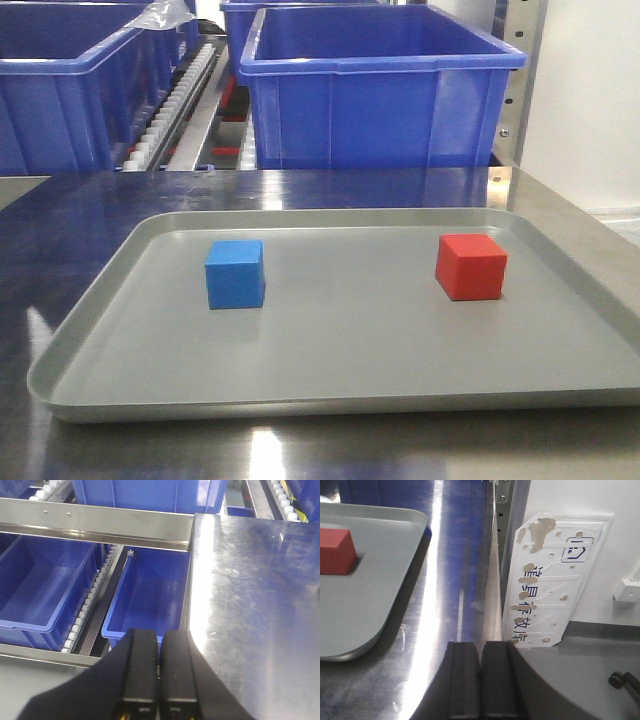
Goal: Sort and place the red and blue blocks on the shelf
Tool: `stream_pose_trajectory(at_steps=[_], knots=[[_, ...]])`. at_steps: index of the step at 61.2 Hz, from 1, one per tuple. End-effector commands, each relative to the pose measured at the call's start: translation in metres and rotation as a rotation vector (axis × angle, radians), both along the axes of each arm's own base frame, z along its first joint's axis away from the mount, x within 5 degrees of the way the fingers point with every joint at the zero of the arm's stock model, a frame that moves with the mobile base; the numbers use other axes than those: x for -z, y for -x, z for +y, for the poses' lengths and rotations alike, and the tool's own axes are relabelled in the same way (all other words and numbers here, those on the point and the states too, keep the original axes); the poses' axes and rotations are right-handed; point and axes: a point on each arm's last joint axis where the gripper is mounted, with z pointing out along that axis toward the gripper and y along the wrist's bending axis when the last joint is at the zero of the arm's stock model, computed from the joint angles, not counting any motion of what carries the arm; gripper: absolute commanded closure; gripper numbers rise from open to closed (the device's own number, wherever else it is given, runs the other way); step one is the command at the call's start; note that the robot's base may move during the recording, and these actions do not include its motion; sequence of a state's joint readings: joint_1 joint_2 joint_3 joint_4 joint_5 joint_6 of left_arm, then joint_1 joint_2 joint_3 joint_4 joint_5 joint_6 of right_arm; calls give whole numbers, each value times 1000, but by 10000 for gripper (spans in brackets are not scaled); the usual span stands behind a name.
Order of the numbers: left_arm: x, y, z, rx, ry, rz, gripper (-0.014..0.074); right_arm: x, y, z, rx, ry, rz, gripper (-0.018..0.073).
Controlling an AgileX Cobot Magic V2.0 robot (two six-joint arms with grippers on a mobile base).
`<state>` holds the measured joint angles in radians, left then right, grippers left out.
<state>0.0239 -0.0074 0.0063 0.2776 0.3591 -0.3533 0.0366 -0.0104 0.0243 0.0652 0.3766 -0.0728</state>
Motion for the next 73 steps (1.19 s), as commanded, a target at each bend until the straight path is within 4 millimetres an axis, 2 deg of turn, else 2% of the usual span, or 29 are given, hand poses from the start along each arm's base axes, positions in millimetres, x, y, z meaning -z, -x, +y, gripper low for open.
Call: stream_pose_trajectory(at_steps=[1, 73], knots=[[3, -1, -2, 17, 2, -45, 475, -11, 0, 0, 7, -5, -87, 492], [3, -1, -2, 17, 2, -45, 475, -11, 0, 0, 7, -4, -87, 492]])
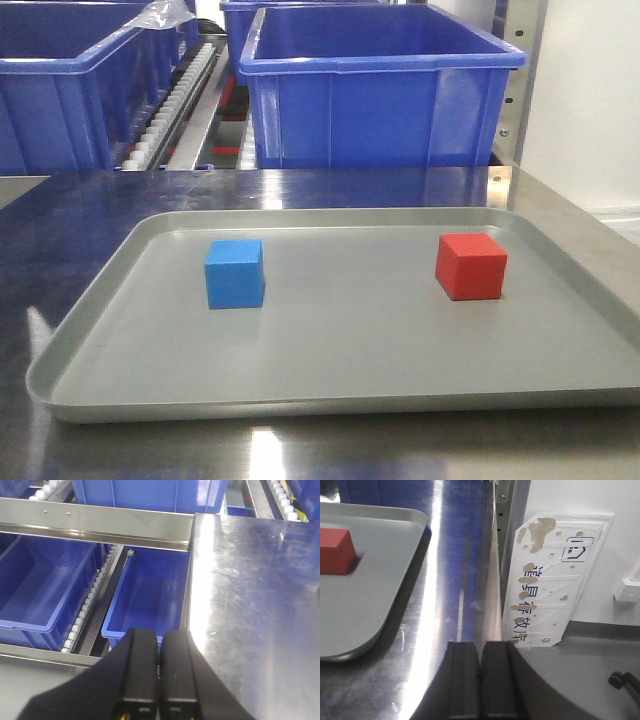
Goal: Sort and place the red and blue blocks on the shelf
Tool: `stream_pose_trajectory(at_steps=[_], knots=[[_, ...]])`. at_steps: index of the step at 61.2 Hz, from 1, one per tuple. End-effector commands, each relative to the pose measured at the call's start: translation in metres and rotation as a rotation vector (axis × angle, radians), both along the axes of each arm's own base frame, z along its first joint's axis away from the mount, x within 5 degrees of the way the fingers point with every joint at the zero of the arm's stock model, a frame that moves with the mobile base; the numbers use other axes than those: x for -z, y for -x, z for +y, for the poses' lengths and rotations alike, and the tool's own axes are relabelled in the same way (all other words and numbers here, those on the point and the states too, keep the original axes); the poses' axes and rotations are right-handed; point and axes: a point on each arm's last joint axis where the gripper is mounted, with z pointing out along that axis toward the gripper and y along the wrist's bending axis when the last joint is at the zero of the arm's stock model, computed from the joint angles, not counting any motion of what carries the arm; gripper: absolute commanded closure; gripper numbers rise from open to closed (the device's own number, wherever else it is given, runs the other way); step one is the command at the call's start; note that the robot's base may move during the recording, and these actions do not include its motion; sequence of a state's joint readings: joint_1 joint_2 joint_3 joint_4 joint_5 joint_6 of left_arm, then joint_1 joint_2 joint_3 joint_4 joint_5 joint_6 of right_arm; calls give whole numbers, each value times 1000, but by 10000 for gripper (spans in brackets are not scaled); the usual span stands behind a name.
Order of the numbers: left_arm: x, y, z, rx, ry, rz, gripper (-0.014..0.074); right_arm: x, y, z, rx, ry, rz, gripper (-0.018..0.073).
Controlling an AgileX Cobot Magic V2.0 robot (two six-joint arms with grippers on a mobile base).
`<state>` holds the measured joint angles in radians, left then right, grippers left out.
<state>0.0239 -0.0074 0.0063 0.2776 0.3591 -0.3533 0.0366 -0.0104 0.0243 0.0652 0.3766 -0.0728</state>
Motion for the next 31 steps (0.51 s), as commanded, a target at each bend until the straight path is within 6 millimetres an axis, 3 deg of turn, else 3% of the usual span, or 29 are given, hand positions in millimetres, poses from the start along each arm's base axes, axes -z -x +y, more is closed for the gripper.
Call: stream_pose_trajectory(at_steps=[1, 31], knots=[[3, -1, -2, 17, 2, -45, 475, -11, 0, 0, 7, -4, -87, 492], [3, -1, -2, 17, 2, -45, 475, -17, -1, -1, 12, -7, -153, 492]])
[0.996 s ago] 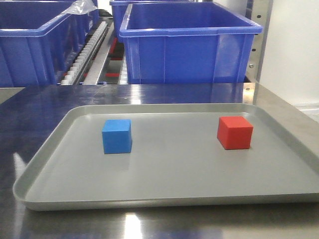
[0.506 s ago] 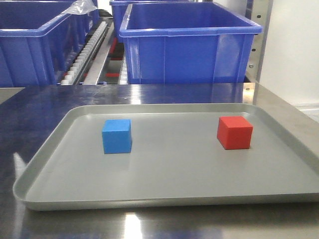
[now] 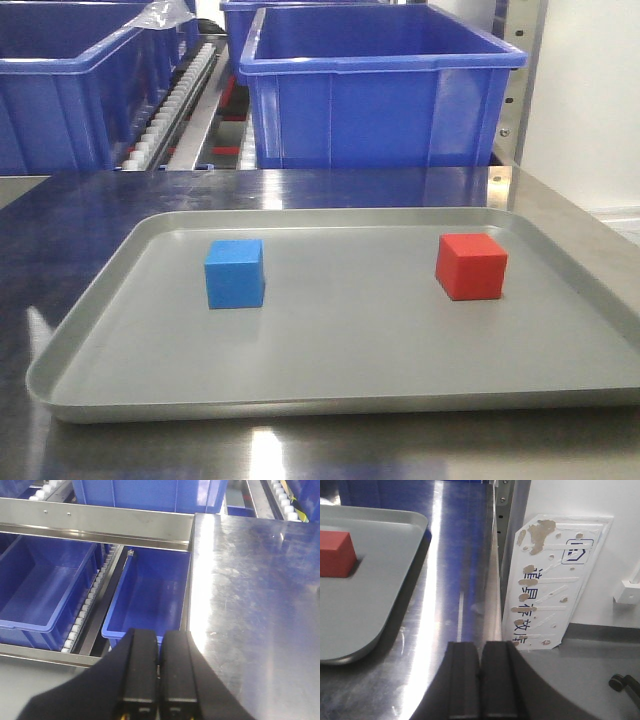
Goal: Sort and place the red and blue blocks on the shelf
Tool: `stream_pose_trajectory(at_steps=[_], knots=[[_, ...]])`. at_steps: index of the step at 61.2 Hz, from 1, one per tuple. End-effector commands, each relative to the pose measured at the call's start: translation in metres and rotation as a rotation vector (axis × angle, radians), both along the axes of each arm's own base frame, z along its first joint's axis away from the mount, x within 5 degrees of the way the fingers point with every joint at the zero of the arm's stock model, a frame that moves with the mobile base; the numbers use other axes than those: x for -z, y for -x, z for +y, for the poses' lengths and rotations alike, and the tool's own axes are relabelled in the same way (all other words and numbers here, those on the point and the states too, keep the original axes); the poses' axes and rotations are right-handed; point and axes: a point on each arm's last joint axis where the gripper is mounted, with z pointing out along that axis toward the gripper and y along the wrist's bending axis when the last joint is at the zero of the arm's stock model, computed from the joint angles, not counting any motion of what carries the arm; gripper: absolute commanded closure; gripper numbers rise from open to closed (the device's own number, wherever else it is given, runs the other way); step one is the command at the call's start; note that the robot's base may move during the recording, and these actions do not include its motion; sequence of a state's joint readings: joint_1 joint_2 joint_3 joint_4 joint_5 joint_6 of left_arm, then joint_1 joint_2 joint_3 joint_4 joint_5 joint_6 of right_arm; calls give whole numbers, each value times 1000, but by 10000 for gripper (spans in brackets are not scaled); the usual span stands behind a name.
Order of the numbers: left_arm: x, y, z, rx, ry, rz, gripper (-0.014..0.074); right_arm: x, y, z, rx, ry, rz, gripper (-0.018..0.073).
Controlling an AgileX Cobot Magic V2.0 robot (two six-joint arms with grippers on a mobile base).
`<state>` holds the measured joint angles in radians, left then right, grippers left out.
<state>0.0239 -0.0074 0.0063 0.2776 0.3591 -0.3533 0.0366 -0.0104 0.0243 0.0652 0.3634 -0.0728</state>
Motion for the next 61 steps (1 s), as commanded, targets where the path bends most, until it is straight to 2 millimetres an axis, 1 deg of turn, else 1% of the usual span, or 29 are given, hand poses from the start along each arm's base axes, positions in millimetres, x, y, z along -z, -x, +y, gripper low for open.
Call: stream_pose_trajectory(at_steps=[1, 13, 21, 27, 38, 48, 53, 61], knots=[[3, -1, -2, 17, 2, -45, 475, -16, -1, -1, 11, -7, -143, 492], [3, -1, -2, 17, 2, -45, 475, -22, -1, -1, 12, -8, -161, 492], [3, -1, -2, 17, 2, -45, 475, -35, -4, -1, 12, -6, -148, 492], [3, -1, -2, 17, 2, -45, 475, -47, -9, -1, 12, -5, -118, 492], [3, -1, -2, 17, 2, -45, 475, -62, -18, -1, 12, 8, -100, 492], [3, -1, -2, 17, 2, -45, 475, -80, -24, -1, 15, 32, -154, 492], [3, -1, -2, 17, 2, -45, 475, -90, -28, -1, 19, 30, -215, 492], [3, -1, -2, 17, 2, -45, 475, -100, -34, -1, 24, 27, -310, 492]])
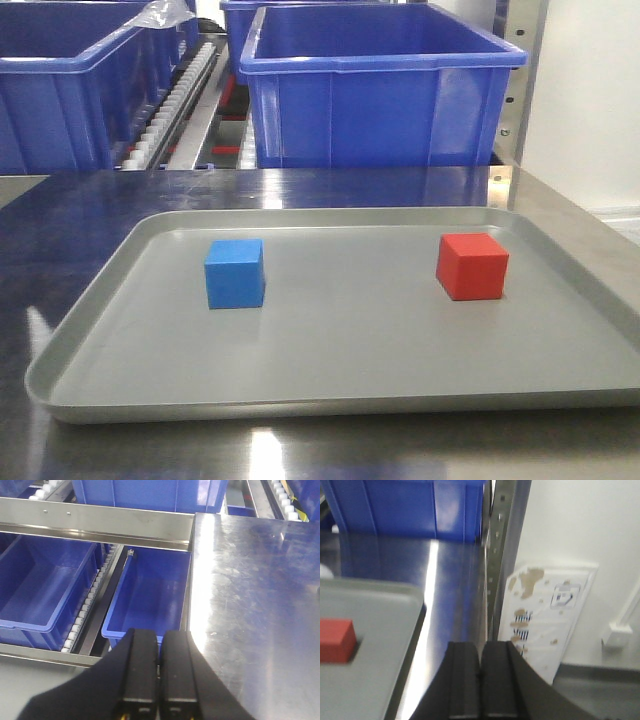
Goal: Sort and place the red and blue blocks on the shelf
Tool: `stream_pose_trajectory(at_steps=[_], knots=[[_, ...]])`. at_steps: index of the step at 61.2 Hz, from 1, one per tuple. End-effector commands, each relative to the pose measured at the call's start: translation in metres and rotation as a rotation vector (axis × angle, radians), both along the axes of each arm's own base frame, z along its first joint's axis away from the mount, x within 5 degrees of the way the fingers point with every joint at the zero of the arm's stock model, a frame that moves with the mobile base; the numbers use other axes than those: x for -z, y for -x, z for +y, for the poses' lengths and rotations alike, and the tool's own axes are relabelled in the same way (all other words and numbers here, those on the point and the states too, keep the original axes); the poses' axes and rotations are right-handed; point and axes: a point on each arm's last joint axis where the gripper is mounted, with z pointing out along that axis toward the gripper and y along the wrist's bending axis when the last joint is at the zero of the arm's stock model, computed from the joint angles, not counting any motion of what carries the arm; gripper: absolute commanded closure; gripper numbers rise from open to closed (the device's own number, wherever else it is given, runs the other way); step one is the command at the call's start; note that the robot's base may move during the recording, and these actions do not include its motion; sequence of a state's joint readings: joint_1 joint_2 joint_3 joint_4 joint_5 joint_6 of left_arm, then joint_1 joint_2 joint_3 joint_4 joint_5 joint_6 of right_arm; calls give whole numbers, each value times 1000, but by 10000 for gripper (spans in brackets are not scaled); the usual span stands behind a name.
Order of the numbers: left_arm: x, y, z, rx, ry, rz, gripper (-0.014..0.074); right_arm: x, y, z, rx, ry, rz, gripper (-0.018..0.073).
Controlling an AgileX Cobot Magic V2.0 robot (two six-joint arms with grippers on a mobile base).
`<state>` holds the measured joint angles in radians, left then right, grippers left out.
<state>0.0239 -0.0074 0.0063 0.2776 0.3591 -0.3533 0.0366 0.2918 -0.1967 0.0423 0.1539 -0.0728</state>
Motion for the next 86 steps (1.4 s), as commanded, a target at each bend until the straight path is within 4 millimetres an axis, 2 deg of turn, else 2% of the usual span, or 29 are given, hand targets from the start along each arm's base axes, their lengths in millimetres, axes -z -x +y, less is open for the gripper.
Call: stream_pose_trajectory(at_steps=[1, 17, 26, 41, 58, 81, 86], knots=[[3, -1, -2, 17, 2, -45, 475, -27, -6, -1, 12, 9, -191, 492], [3, -1, -2, 17, 2, -45, 475, -43, -9, -1, 21, 1, -372, 492], [3, -1, -2, 17, 2, -45, 475, -42, -15, -1, 21, -9, -351, 492], [3, -1, -2, 17, 2, -45, 475, -48, -33, 0, 17, -60, -178, 492], [3, -1, -2, 17, 2, -45, 475, -51, -72, 4, 4, -65, 27, 508], [3, -1, -2, 17, 2, -45, 475, -64, -117, 44, -160, -142, 291, 506], [3, -1, -2, 17, 2, -45, 475, -63, -126, 56, -202, -133, 342, 470]])
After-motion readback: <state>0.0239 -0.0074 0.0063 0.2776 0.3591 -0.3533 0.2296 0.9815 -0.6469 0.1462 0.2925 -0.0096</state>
